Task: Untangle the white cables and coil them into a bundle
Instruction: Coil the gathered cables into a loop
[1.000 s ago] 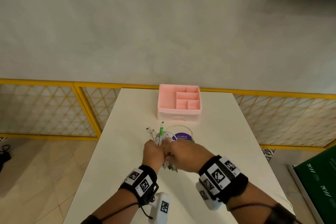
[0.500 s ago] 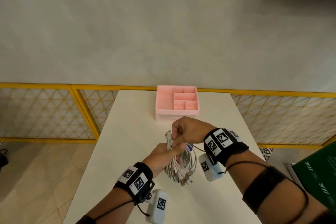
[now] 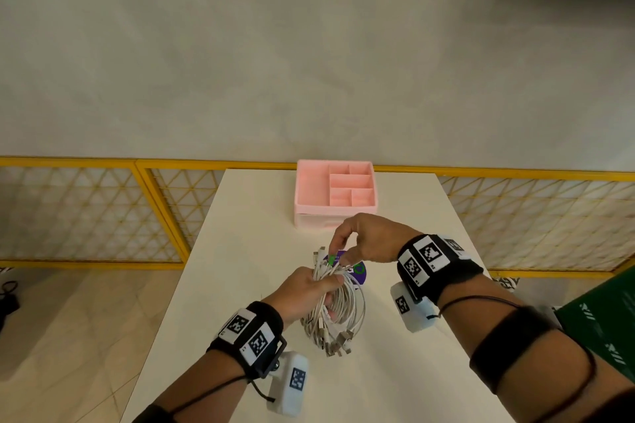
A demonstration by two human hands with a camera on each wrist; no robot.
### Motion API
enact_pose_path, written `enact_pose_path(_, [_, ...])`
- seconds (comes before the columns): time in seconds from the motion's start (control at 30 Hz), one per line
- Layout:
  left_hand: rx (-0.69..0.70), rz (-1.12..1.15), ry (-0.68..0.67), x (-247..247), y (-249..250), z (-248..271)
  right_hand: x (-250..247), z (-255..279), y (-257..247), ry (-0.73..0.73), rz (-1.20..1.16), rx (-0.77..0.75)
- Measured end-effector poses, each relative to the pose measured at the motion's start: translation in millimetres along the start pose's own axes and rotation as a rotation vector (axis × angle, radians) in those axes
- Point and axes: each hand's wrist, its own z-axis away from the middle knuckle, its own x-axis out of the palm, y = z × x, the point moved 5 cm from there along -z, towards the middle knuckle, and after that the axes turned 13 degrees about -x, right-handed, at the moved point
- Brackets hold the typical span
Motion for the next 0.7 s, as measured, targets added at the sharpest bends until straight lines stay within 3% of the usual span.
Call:
enact_pose_path(0.3, [-0.075,0.371,-0.250,3,7,17,-4,12,31,0.161,-0.065,0.017])
enact_pose_path(0.53, [-0.053,0.641,-0.159,-8,13,11,31,23,48,0.350,-0.015,-0.024])
enact_pose_path(0.7, [-0.105,0.747,-0.175,-6,7,5,42,25,53,0.442,-0.212,-0.010])
